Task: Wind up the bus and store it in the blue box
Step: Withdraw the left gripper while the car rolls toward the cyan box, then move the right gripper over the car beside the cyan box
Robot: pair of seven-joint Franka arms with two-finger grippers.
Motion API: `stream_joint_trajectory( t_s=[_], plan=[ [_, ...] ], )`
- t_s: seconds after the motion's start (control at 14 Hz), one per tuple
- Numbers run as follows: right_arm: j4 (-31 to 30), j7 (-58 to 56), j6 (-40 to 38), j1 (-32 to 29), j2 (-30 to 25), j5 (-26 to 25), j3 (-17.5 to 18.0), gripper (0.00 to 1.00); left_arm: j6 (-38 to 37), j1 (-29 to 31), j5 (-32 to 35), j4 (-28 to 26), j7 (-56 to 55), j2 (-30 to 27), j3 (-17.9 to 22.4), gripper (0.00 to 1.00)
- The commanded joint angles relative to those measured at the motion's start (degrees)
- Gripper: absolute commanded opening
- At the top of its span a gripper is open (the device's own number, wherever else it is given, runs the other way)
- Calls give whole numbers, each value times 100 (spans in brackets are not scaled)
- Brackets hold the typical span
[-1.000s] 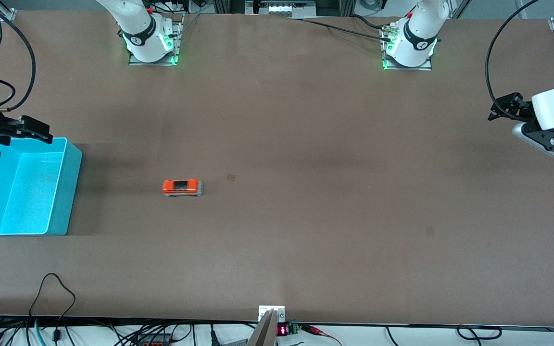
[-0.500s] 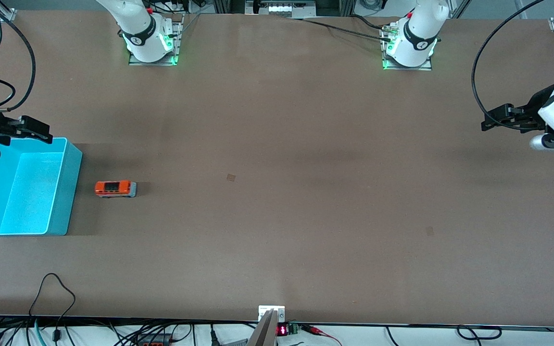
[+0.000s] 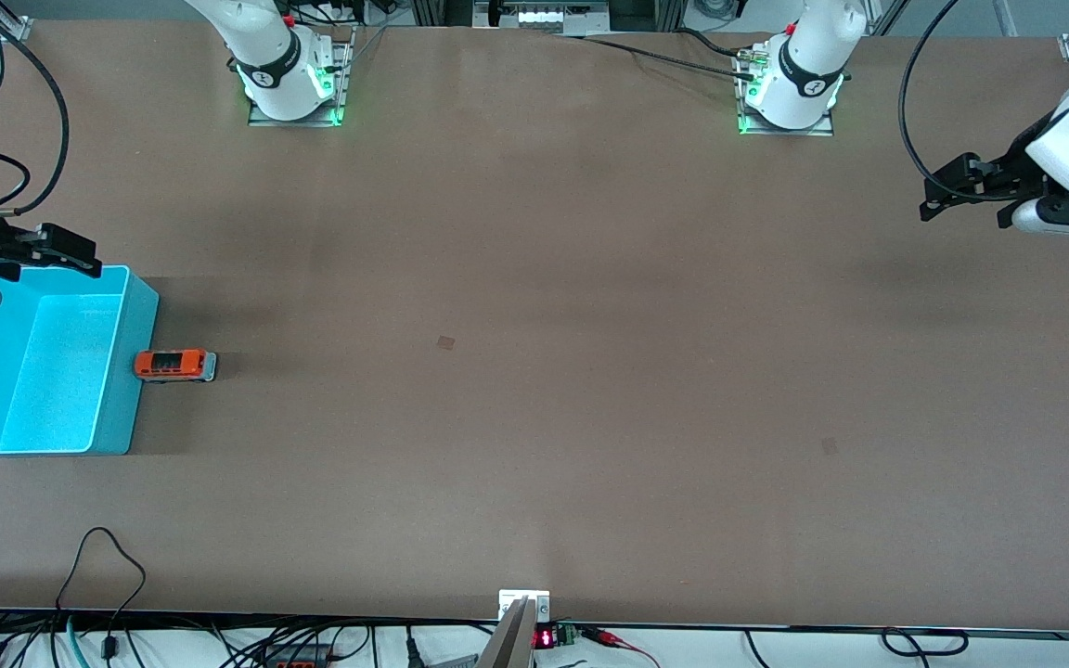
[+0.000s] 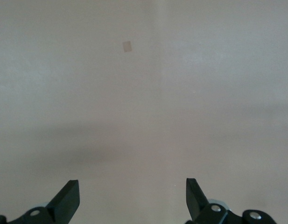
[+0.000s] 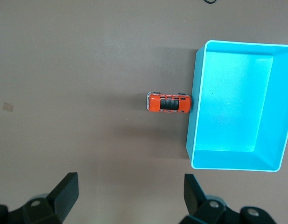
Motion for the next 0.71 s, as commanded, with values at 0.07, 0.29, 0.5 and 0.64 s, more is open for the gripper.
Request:
stream_joint_trajectory(
  t_s=[0.07, 0.29, 0.5, 0.64],
  plan=[
    [-5, 1, 15, 61, 52, 44, 55, 100, 103, -139, 134, -1, -40, -27, 92, 100],
    [-5, -34, 15, 315, 280, -44, 55, 100, 77, -139, 142, 79, -49, 44, 92, 100],
    [-153, -51, 23, 333, 439, -35, 55, 100, 68, -131, 133, 87, -49, 53, 92, 100],
    [-627, -479, 320, 237, 360, 18, 73, 100, 68, -35, 142, 122, -40, 96, 74, 100]
  ],
)
